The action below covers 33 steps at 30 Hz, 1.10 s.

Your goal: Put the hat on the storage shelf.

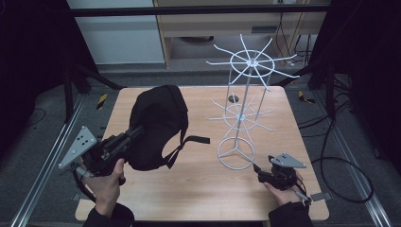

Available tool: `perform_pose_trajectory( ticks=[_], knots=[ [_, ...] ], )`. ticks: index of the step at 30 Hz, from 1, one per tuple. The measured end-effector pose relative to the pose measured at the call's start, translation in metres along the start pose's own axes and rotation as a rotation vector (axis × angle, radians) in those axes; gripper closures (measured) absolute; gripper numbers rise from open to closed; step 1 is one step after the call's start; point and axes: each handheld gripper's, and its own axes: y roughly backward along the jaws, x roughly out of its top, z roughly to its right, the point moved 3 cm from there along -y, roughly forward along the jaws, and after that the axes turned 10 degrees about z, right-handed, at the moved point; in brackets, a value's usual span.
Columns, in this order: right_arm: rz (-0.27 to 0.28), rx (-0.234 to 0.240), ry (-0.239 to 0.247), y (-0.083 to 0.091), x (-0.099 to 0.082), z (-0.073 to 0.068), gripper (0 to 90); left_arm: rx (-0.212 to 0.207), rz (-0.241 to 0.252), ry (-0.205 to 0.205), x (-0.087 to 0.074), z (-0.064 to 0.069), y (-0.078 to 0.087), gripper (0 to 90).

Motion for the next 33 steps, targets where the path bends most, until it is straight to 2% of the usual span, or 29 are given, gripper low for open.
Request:
perform_pose_trajectory(
  ticks=[2,7,15,26,33],
  knots=[
    [0.0,0.0,0.001,0.0,0.0,0.0,32.0,-0.019,0.016,0.007,0.005,0.004,-0.002,84.7],
    [0.002,0.001,-0.004,0.0,0.0,0.0,31.9,-0.061,0.055,-0.008,0.018,0.02,-0.01,84.8],
    [0.004,-0.004,0.001,0.0,0.0,0.001,31.8,-0.125,0.086,-0.026,0.036,0.044,-0.022,84.7],
    [0.0,-0.007,-0.01,0.001,0.0,0.002,31.6,-0.192,0.085,-0.056,0.053,0.073,-0.042,84.7],
    [0.002,-0.005,-0.008,0.001,0.0,0.001,31.6,-0.21,0.051,-0.081,0.059,0.088,-0.061,84.7]
  ],
)
